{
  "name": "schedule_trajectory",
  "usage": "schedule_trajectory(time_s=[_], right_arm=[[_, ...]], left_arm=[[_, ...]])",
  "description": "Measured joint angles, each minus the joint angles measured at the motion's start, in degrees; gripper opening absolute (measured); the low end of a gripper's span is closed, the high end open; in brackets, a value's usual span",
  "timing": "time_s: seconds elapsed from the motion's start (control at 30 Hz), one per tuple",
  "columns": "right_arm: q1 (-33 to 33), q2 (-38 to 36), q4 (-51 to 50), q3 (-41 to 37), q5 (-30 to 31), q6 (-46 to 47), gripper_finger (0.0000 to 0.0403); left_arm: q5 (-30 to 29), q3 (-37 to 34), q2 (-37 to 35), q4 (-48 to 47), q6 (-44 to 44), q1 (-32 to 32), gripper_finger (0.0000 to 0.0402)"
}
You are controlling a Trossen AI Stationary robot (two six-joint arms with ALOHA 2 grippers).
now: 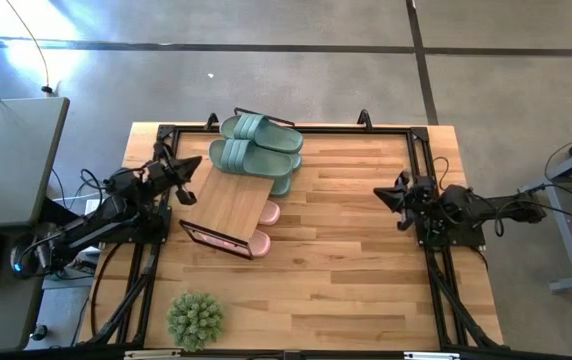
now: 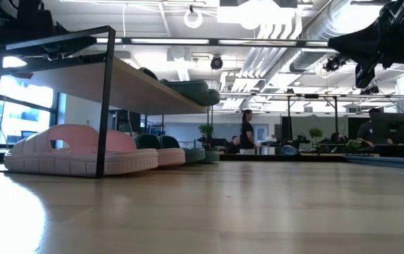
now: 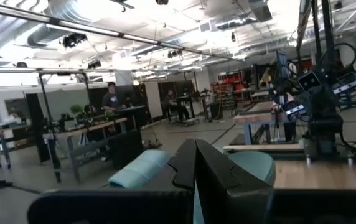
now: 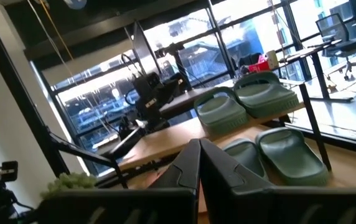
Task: Pick and place slides into the shelf
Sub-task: Return to Home Position
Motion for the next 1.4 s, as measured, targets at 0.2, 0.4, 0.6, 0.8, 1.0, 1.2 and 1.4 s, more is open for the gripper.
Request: schedule_trajectory(time_s=[0.2, 0.4, 0.6, 0.8, 1.0, 1.2, 1.4], right_arm=[[0.0, 0.0, -3.6, 0.0, 0.0, -1.9, 0.0], [0.0, 0.0, -7.5, 0.0, -0.1, -5.0, 0.0], [0.0, 0.0, -8.7, 0.0, -0.1, -4.7, 0.0], [0.0, 0.0, -8.7, 0.0, -0.1, -4.5, 0.0], [0.0, 0.0, -8.7, 0.0, -0.1, -4.5, 0.0], [0.0, 0.0, -8.7, 0.0, -0.1, -4.5, 0.0], [0.0, 0.0, -8.7, 0.0, -0.1, -4.5, 0.0]], left_arm=[[-0.2, 0.0, 0.0, -5.2, 0.0, 0.0, 0.0001], [-0.2, -0.1, 0.0, -13.5, 0.1, 0.0, 0.0001], [-0.2, 0.0, 0.0, -19.1, 0.0, 0.0, 0.0001], [-0.2, 0.0, 0.0, -19.1, 0.0, 0.0, 0.0001], [-0.2, 0.0, 0.0, -19.2, 0.0, 0.0, 0.0001], [-0.2, 0.0, 0.0, -19.2, 0.0, 0.0, 0.0001], [-0.2, 0.0, 0.0, -19.2, 0.0, 0.0, 0.0001]])
